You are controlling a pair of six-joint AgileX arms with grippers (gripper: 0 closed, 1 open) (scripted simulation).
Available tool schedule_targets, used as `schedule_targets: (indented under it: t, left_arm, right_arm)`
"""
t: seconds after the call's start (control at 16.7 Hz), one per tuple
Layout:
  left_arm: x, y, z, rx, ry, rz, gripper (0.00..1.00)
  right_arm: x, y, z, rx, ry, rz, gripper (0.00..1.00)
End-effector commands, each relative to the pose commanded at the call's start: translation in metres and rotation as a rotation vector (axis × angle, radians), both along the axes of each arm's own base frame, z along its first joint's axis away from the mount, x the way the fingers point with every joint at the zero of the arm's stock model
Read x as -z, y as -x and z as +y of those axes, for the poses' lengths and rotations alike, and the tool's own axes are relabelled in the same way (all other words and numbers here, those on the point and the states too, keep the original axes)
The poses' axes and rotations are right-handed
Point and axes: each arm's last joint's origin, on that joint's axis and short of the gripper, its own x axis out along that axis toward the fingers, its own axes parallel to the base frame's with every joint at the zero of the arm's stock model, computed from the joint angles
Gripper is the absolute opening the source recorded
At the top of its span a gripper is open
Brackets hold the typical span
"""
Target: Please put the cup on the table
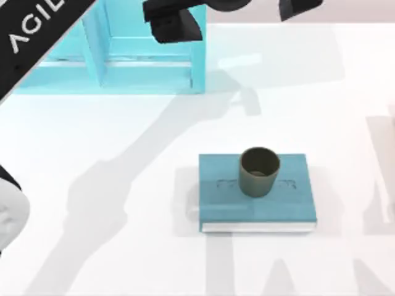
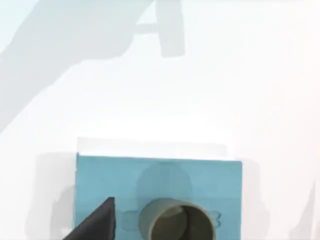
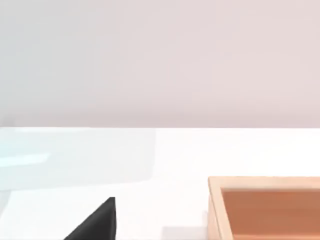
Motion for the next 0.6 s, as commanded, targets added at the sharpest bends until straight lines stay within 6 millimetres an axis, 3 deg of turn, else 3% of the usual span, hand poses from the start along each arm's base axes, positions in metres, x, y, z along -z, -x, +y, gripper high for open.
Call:
schedule_targets:
  t: [0.18, 0.3, 0.48, 0.6]
  left_arm:
    - [0.051, 0.006, -0.054, 0.037, -0.116, 0.136, 1.00]
    - [0.080, 0.014, -0.078, 0.056, -0.188, 0.204, 1.00]
    - [0.104, 0.025, -0.096, 0.073, -0.253, 0.259, 1.00]
    - [0.107, 0.027, -0.098, 0.075, -0.261, 0.266, 1.00]
  right_arm:
    - [0.000, 0.000, 0.000, 0.000, 0.000, 0.000, 1.00]
    - [0.000, 0.000, 0.000, 0.000, 0.000, 0.000, 1.00]
    - [0.000, 0.000, 0.000, 0.000, 0.000, 0.000, 1.00]
    - [0.000, 0.000, 0.000, 0.000, 0.000, 0.000, 1.00]
